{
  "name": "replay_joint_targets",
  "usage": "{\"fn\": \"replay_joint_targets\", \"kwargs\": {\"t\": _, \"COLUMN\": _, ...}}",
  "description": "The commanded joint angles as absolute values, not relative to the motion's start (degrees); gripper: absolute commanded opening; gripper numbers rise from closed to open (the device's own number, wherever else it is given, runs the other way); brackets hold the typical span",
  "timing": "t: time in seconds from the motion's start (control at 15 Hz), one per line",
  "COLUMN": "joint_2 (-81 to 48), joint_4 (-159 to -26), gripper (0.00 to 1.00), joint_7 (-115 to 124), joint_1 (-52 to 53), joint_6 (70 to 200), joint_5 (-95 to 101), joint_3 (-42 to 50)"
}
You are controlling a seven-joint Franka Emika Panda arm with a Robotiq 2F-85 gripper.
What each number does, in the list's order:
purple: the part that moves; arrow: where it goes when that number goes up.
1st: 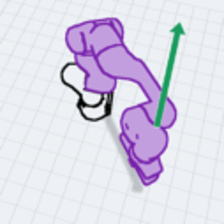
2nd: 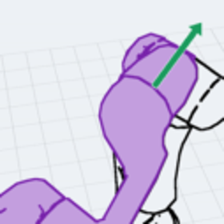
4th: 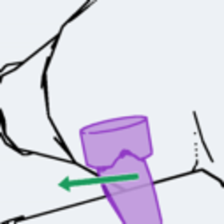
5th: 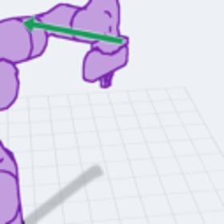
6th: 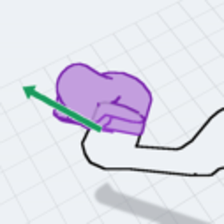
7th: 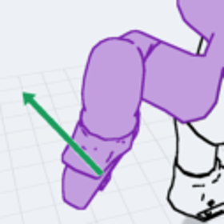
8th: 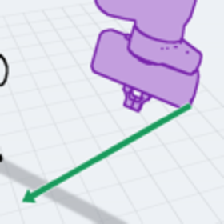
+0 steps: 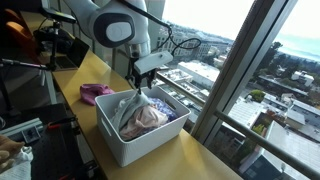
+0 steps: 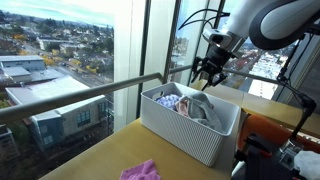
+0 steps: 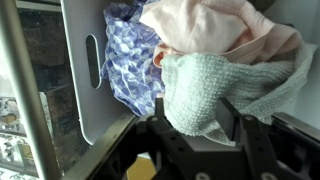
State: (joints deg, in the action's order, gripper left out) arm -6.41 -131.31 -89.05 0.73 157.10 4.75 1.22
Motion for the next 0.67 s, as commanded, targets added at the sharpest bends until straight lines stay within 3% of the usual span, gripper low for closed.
{"fn": "replay_joint_targets", "kwargs": {"t": 0.0, "joint_2": -3.5, "joint_4": -130.0, "gripper": 0.88, "joint_7": -88.2, "joint_1": 0.5, "joint_6": 157.0, "joint_5": 4.7, "joint_3": -1.0}}
{"fn": "replay_joint_targets", "kwargs": {"t": 0.13, "joint_2": -4.5, "joint_4": -129.1, "gripper": 0.99, "joint_7": -88.9, "joint_1": 2.1, "joint_6": 157.3, "joint_5": 2.2, "joint_3": -3.6}}
{"fn": "replay_joint_targets", "kwargs": {"t": 0.6, "joint_2": -21.2, "joint_4": -122.7, "gripper": 1.0, "joint_7": -89.4, "joint_1": 8.0, "joint_6": 157.7, "joint_5": -5.2, "joint_3": -16.5}}
